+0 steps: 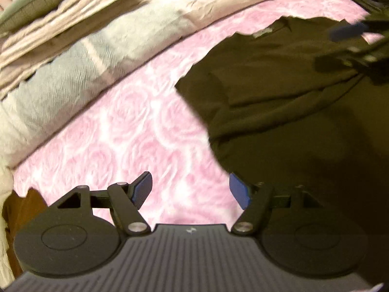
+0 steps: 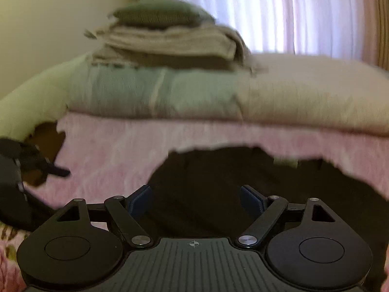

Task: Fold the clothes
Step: 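Grasp the sweater hem with the left gripper and fold it toward the collar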

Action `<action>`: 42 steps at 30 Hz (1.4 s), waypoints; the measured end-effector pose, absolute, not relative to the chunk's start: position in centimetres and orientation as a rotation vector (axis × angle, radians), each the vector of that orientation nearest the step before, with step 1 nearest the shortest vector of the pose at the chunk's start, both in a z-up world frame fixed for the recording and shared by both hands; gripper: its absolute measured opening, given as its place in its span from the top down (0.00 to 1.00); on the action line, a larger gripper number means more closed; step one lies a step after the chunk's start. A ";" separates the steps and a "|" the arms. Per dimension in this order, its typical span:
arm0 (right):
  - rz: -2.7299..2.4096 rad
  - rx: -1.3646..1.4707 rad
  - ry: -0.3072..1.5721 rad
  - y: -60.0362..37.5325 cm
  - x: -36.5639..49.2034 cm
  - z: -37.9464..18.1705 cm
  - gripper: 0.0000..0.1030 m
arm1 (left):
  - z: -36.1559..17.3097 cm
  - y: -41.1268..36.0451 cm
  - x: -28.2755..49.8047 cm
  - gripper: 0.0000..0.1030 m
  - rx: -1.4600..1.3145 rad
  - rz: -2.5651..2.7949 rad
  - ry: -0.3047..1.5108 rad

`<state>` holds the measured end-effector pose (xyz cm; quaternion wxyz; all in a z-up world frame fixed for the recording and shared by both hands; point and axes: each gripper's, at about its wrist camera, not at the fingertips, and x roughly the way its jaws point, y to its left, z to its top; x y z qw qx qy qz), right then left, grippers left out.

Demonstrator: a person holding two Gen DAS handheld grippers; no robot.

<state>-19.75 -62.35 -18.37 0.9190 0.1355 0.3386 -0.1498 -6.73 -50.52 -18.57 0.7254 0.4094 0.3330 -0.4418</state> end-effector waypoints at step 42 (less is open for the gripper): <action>-1.047 0.586 0.889 -82.2 -40.0 -27.3 0.20 | -28.9 -57.9 -13.1 0.98 1.629 -1.300 0.223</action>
